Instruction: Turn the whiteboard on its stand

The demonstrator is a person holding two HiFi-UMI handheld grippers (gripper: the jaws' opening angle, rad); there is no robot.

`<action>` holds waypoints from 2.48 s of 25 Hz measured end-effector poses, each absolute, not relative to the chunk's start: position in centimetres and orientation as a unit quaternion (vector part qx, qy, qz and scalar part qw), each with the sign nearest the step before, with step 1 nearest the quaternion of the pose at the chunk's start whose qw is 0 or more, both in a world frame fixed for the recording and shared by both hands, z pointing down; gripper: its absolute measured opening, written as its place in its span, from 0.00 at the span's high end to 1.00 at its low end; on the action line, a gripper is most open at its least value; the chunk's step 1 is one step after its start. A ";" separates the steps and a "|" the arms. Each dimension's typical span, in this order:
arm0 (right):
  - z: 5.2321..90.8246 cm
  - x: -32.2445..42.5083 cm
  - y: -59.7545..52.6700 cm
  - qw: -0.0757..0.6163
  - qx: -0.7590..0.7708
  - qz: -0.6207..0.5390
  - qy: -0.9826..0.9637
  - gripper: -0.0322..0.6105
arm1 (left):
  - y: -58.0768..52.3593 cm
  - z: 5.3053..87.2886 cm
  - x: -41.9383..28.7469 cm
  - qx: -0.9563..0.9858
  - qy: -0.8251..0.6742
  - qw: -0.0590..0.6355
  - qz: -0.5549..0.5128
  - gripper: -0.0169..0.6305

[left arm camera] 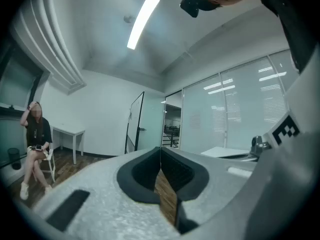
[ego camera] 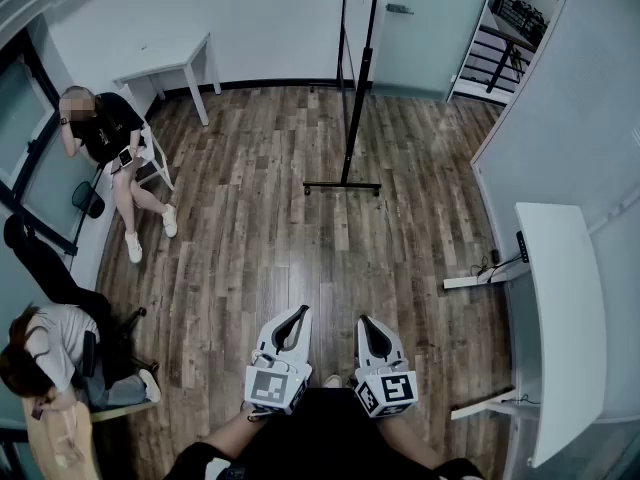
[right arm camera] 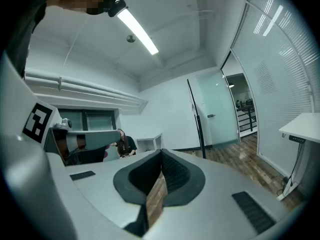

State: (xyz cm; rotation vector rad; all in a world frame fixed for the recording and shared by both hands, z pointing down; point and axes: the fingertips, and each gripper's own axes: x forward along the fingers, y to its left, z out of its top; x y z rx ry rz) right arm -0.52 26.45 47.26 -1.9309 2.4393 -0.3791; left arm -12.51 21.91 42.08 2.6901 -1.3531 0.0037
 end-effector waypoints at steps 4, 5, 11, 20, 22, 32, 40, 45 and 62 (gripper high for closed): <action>47.5 -0.7 26.2 0.003 -0.615 -0.118 0.780 0.93 | 22.9 44.1 -11.7 0.899 -0.433 0.062 0.001 0.95; 47.5 -0.9 26.1 0.002 -0.615 -0.119 0.779 0.93 | 22.8 44.2 -11.9 0.899 -0.434 0.063 0.000 0.95; 47.4 -2.4 25.2 0.010 -0.612 -0.115 0.782 0.93 | 21.8 44.0 -13.4 0.895 -0.441 0.066 0.004 0.95; 47.1 -5.8 22.9 0.028 -0.625 -0.113 0.772 0.93 | 20.0 44.7 -16.9 0.907 -0.416 0.066 0.012 0.95; 47.6 -6.6 22.3 0.029 -0.631 -0.111 0.767 0.93 | 19.4 44.8 -17.7 0.910 -0.410 0.065 0.010 0.95; 47.5 -7.8 19.1 0.033 -0.646 -0.103 0.756 0.93 | 16.1 45.1 -18.8 0.914 -0.399 0.072 0.005 0.95; 47.8 -6.1 13.5 0.030 -0.640 -0.104 0.760 0.93 | 10.8 45.7 -16.8 0.912 -0.403 0.075 0.008 0.95; 47.9 -4.0 8.6 0.032 -0.637 -0.107 0.763 0.93 | 6.1 45.9 -14.4 0.913 -0.400 0.075 0.011 0.95; 48.3 9.9 -9.2 0.012 -0.617 -0.115 0.779 0.93 | -11.5 45.3 -0.2 0.903 -0.422 0.081 -0.005 0.95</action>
